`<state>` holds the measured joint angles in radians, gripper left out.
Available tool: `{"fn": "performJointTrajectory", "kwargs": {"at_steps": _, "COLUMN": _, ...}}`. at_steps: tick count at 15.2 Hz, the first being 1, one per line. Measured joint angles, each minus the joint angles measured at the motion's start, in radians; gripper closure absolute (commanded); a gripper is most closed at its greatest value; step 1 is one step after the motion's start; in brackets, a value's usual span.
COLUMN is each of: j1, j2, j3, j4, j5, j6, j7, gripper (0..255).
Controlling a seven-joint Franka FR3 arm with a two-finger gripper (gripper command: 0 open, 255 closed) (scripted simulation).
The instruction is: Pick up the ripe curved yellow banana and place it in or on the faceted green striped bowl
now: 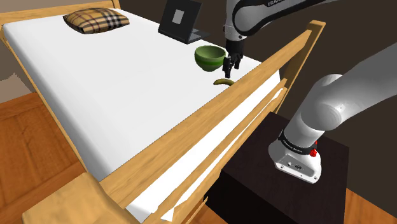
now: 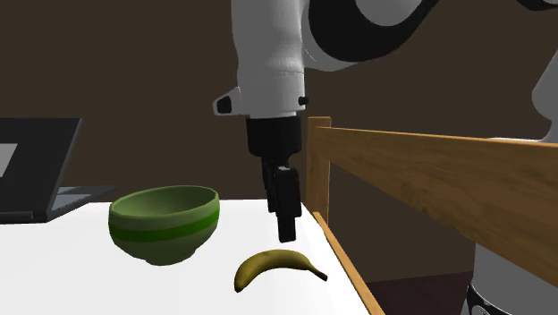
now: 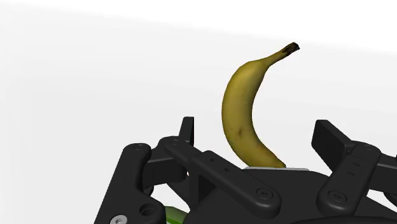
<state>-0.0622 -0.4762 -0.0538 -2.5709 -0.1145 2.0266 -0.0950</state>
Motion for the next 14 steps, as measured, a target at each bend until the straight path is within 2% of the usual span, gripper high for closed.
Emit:
{"fn": "performJointTrajectory", "kwargs": {"at_steps": 8, "j1": -0.008, "j2": 0.066, "j3": -0.011, "j4": -0.075, "j5": -0.018, "j6": 0.150, "j7": -0.002, "gripper": 0}}
{"fn": "performJointTrajectory", "kwargs": {"at_steps": 14, "j1": -0.009, "j2": 0.077, "j3": -0.012, "j4": -0.078, "j5": -0.019, "j6": 0.165, "j7": -0.001, "gripper": 0}}
